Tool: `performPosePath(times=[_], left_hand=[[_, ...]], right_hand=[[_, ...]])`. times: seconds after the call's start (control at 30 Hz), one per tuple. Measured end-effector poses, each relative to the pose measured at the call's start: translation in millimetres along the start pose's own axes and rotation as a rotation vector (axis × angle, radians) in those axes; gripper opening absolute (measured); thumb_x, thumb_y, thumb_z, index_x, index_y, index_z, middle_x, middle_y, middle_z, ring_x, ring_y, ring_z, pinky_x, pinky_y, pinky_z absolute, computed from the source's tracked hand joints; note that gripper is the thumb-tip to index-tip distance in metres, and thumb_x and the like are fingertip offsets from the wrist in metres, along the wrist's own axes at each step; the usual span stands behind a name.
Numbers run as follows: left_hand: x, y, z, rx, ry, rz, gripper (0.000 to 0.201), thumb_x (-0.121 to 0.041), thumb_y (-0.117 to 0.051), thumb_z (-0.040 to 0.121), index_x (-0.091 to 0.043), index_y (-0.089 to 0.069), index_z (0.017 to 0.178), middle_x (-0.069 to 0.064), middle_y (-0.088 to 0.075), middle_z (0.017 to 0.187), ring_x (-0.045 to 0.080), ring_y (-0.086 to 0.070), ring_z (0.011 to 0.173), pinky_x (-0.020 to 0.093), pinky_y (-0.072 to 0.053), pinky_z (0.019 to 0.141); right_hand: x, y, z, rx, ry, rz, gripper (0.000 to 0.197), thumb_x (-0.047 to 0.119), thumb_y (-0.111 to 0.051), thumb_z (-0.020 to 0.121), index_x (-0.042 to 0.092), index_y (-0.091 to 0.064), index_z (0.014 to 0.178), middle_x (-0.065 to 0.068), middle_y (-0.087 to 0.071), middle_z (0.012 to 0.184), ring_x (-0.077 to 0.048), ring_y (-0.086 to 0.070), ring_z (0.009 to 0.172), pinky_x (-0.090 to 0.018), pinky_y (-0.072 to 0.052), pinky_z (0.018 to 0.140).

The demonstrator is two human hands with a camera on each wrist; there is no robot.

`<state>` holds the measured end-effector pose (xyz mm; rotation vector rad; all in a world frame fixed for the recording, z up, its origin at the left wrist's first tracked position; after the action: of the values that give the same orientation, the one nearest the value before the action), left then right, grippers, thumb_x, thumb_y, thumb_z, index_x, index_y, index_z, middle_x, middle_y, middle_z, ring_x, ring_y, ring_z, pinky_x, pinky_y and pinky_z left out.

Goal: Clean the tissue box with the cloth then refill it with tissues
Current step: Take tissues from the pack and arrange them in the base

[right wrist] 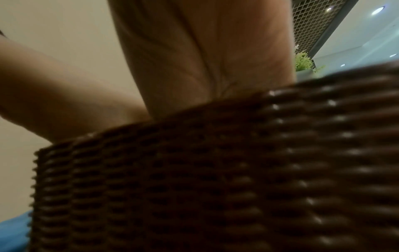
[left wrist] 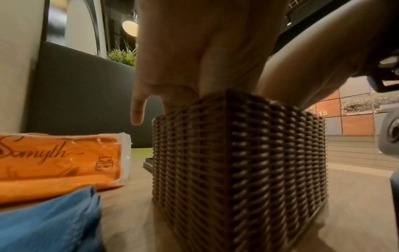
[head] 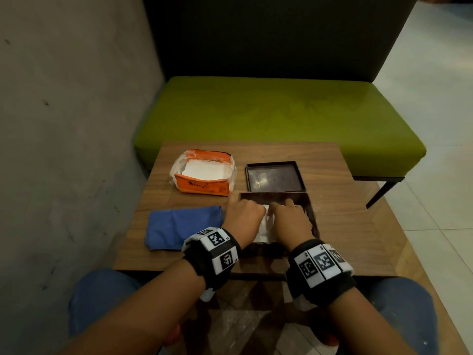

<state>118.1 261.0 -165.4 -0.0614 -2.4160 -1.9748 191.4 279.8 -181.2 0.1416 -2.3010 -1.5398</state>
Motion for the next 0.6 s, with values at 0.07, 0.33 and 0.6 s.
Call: performPosePath(times=[0.07,0.33,0.6], left_hand=[[-0.2,6.0,-2.8,-0.05,-0.02,0.021,0.011,-0.018,-0.059,0.087,-0.024,-0.062,0.096,0.0,-0.065,0.102,0.024,-0.05,0.112,0.048,-0.023,0.102],[49.4,33.2,-15.5,-0.301,-0.008,-0.527,0.015,-0.026,-0.053,0.092,-0.023,-0.066,0.097,-0.009,-0.059,0.097,0.015,-0.052,0.101,0.03,-0.039,0.08],[187.7,19.6,36.0,-0.294,0.2,-0.478,0.02,-0.01,-0.064,0.086,-0.01,-0.065,0.106,0.008,-0.062,0.116,0.024,-0.055,0.112,0.032,-0.041,0.093]], right_hand=[[2.8,0.4,-4.1,-0.008,-0.007,-0.04,0.04,0.024,-0.045,0.098,0.024,-0.043,0.137,-0.013,-0.036,0.14,-0.035,-0.034,0.133,-0.045,-0.038,0.102],[-0.4,-29.0,-0.4,0.236,0.001,-0.012,0.063,0.051,-0.048,0.094,0.043,-0.021,0.15,-0.013,-0.007,0.16,-0.04,-0.002,0.147,-0.062,-0.015,0.115],[-4.5,-38.4,8.9,0.193,0.0,0.136,0.064,0.042,-0.059,0.09,0.042,-0.029,0.147,-0.011,-0.014,0.158,-0.037,0.003,0.148,-0.061,-0.018,0.115]])
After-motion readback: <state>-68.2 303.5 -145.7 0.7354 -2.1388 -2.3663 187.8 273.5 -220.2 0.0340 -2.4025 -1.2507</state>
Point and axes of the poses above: each hand's wrist, its own z-axis towards the middle knuckle, its own y-axis out of the back of the hand, x = y × z, the point moved 10 cm from there along z, towards the middle knuckle
